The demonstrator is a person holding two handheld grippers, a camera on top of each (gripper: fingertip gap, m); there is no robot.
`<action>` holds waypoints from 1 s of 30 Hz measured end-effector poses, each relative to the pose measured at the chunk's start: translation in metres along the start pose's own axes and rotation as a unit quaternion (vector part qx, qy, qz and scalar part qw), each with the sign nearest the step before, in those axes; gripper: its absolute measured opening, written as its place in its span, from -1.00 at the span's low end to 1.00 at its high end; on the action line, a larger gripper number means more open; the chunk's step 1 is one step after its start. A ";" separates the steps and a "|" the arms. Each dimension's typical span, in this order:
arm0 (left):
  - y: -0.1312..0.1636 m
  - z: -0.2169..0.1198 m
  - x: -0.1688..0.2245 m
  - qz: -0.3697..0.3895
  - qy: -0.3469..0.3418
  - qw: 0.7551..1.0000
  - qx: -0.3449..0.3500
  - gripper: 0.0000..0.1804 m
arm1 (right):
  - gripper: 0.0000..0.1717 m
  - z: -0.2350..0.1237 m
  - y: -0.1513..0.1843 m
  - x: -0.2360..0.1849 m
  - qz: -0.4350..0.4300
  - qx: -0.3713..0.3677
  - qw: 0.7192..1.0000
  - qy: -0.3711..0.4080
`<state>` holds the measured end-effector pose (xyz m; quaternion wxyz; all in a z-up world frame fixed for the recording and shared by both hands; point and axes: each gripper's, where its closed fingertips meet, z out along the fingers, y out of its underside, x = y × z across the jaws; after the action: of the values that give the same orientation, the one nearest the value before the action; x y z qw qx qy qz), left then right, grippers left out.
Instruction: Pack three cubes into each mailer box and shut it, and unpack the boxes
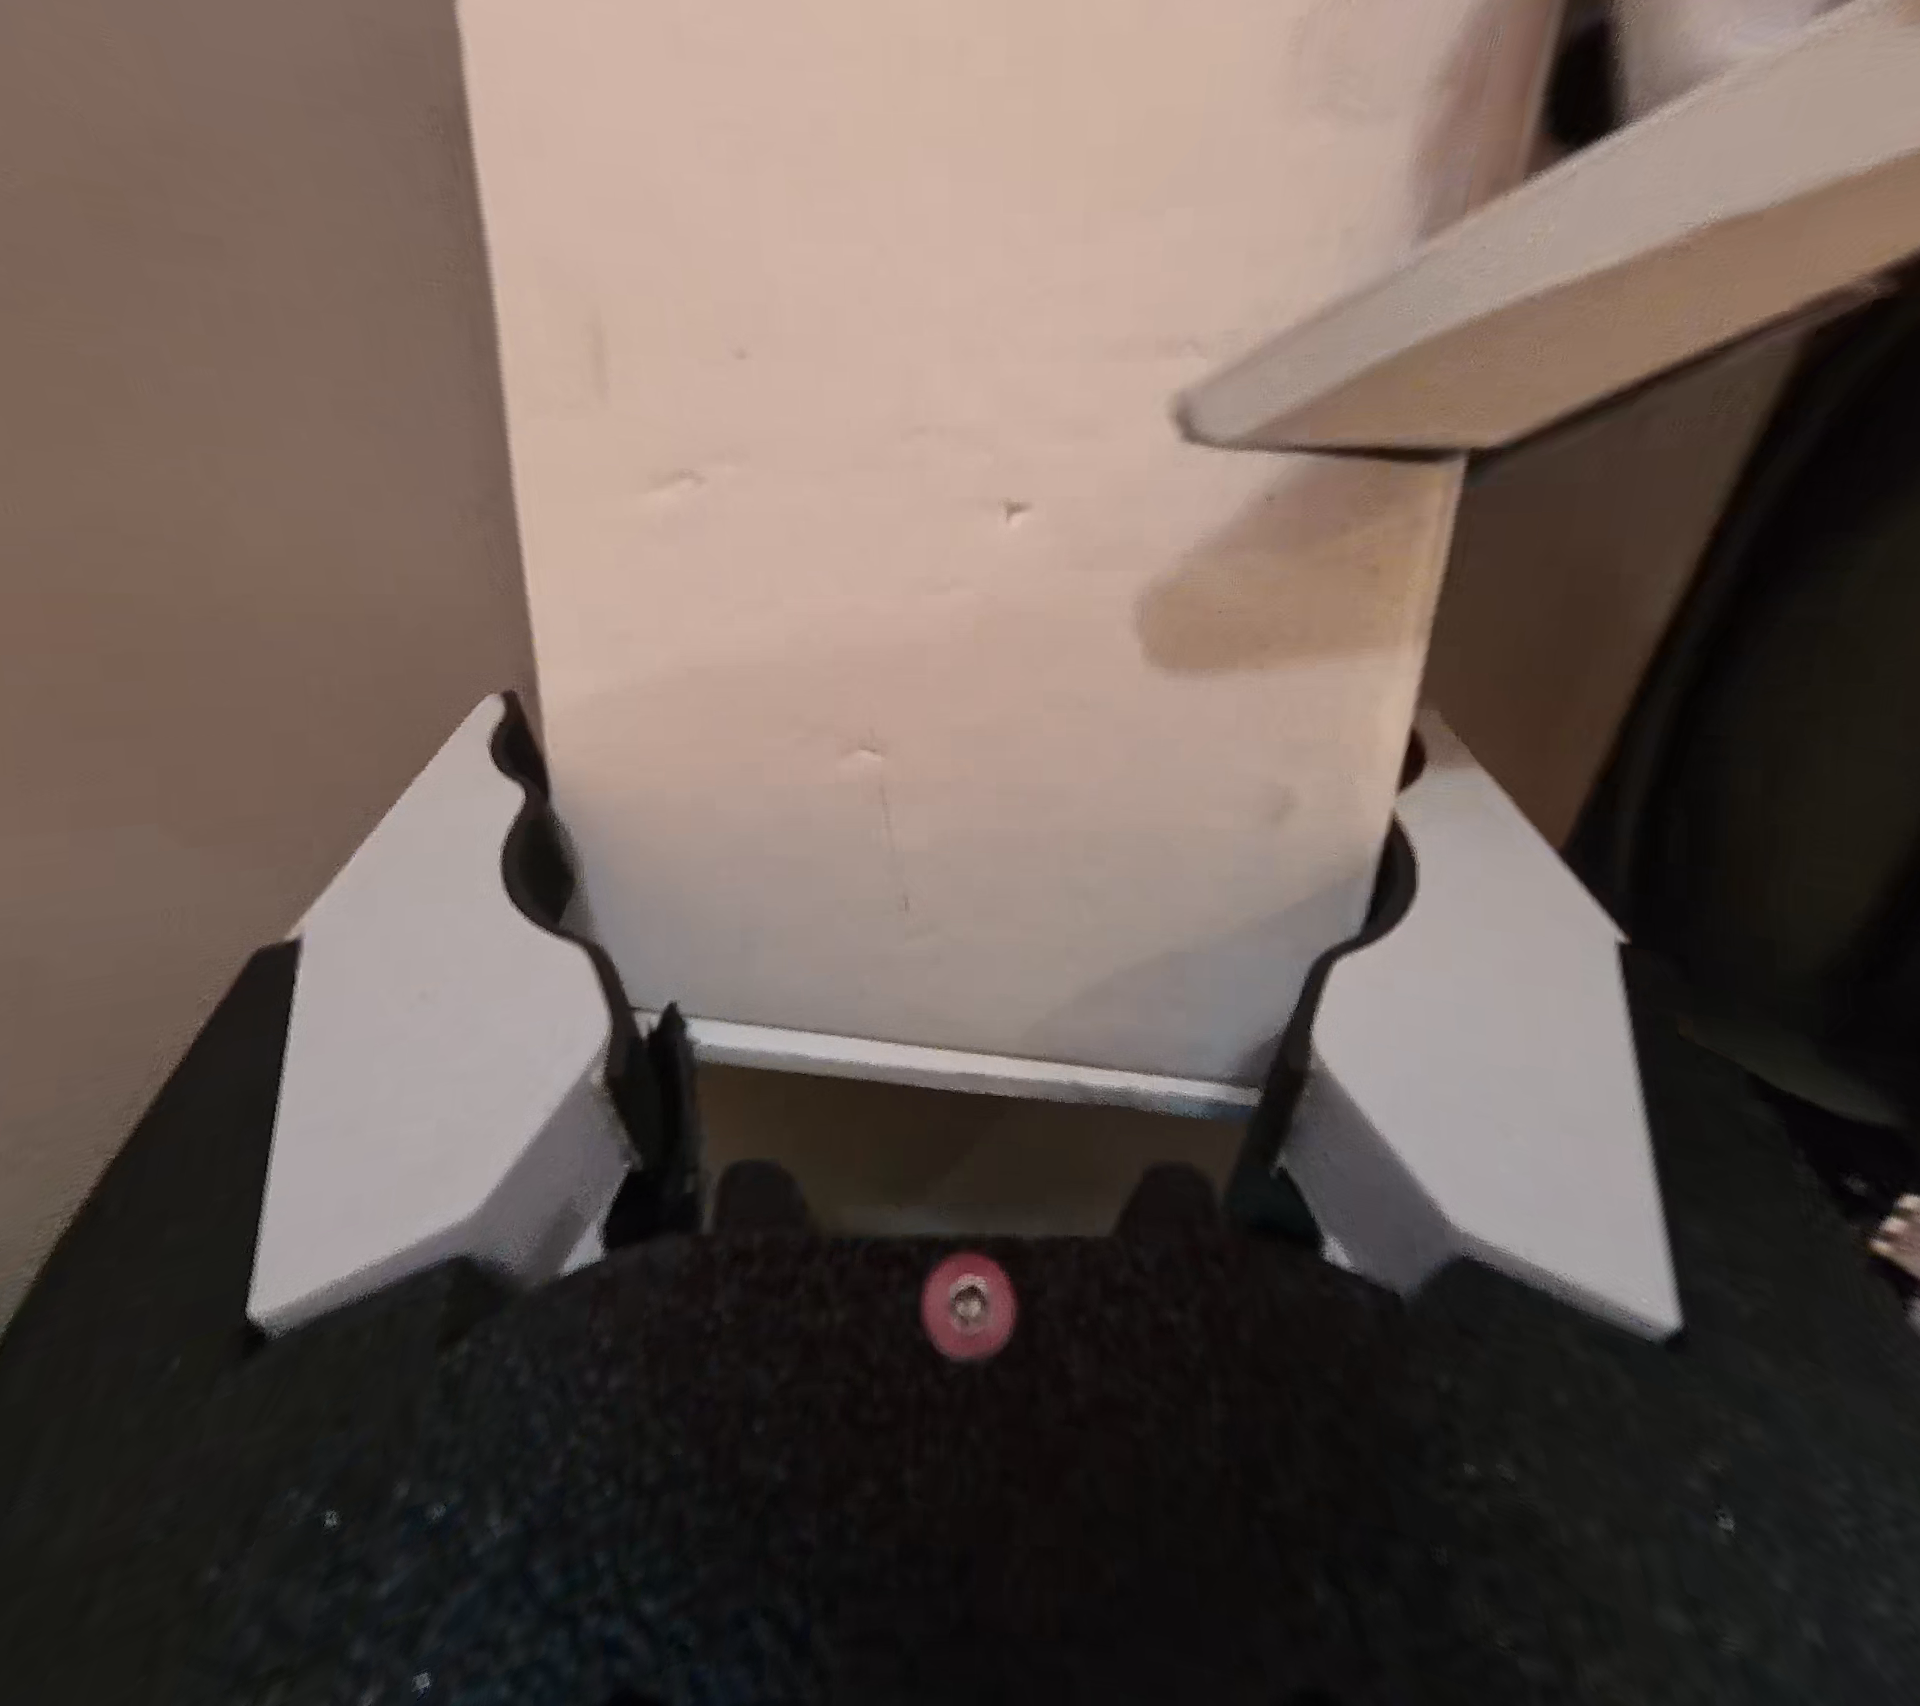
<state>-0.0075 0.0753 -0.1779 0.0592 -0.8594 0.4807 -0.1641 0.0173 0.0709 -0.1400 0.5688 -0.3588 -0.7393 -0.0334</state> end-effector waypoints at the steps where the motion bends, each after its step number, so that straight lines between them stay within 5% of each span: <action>1: 0.000 -0.001 0.004 -0.003 0.017 1.000 0.010 0.68 | 0.02 0.003 0.010 0.004 -0.046 -0.033 0.998 0.007; 3: -0.003 -0.005 0.006 -0.010 0.023 0.999 0.039 0.65 | -0.16 0.004 0.029 0.019 -0.131 -0.097 0.986 0.038; 6: -0.018 -0.020 0.010 -0.011 -0.013 0.991 0.135 0.77 | -0.18 0.001 0.027 0.016 -0.090 -0.072 0.993 0.001; 11: -0.039 -0.067 0.036 0.118 -0.179 0.917 0.336 0.77 | -0.19 -0.012 0.031 0.019 -0.013 -0.039 0.998 -0.050; 15: -0.035 -0.060 0.056 0.184 -0.293 0.879 0.328 0.77 | -0.19 -0.028 0.033 0.021 0.025 -0.012 0.996 -0.088; 20: -0.039 -0.022 0.066 0.206 -0.282 0.872 0.344 0.75 | -0.20 -0.048 0.032 0.020 0.074 0.033 0.990 -0.116; 25: -0.046 -0.039 0.072 0.202 -0.260 0.807 0.490 0.26 | -0.20 -0.062 0.018 0.012 0.086 0.076 0.981 -0.154; 28: -0.045 -0.035 0.062 0.225 -0.324 0.800 0.452 0.28 | -0.21 -0.066 0.011 0.009 0.096 0.098 0.975 -0.174; 30: -0.047 -0.034 0.074 0.247 -0.313 0.792 0.464 -0.05 | -0.21 -0.066 0.012 0.009 0.104 0.090 0.974 -0.178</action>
<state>0.0541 0.0396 -0.1173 0.6360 -0.5855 0.4978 -0.0696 0.0770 0.0539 -0.1139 0.4583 -0.3810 -0.7875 0.1571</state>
